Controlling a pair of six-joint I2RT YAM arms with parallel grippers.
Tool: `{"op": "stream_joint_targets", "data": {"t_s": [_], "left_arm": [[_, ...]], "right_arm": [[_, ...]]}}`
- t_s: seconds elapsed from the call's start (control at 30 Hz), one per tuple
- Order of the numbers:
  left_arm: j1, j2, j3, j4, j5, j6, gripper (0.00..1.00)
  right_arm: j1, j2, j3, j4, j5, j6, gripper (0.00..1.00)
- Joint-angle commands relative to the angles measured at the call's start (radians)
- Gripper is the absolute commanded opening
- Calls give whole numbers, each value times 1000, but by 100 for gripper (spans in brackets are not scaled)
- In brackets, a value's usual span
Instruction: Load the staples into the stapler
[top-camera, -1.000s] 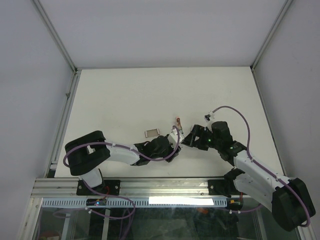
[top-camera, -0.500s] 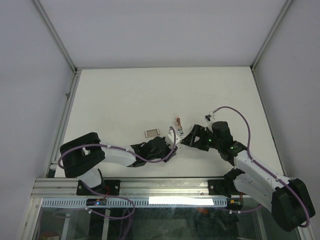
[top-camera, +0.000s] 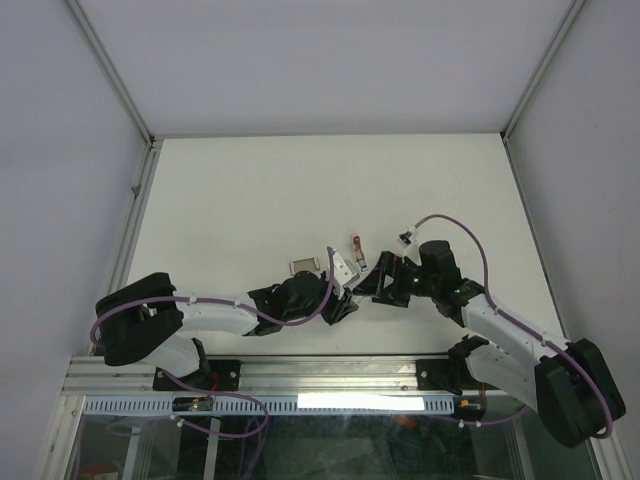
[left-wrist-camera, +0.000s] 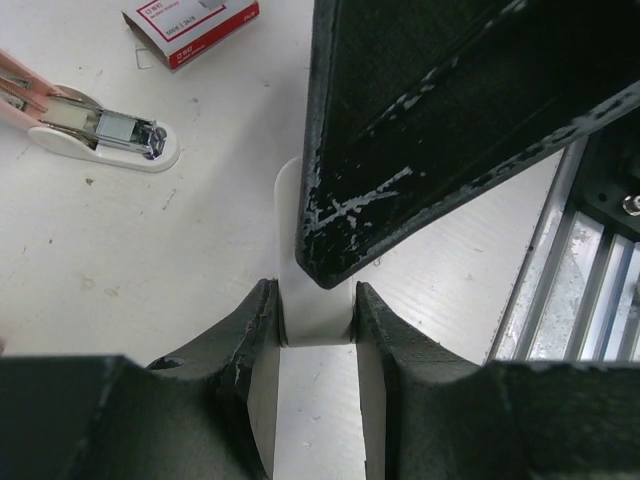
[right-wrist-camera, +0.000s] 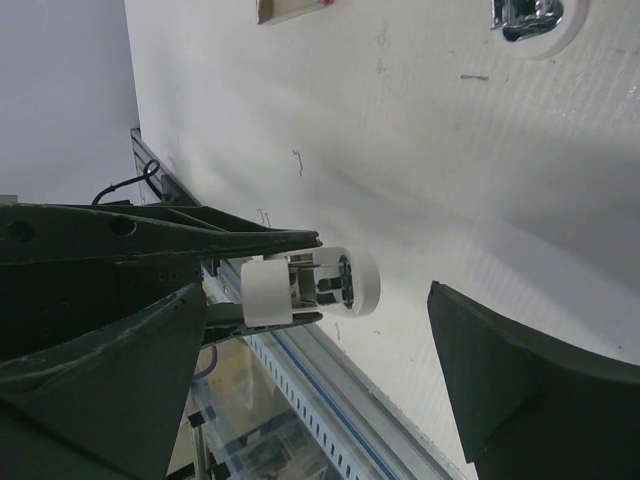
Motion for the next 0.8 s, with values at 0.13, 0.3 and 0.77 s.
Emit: {"op": "stream_joint_targets", "data": {"t_s": [0.13, 0.3, 0.77], "left_arm": [[-19, -87, 0, 88, 35, -23, 0], [-18, -87, -3, 86, 27, -25, 0], [-19, -115, 26, 7, -17, -56, 0]], "right_arm": [[-2, 84, 11, 175, -158, 71, 70], [-3, 71, 12, 164, -155, 87, 0], [-4, -29, 106, -5, -37, -22, 94]]}}
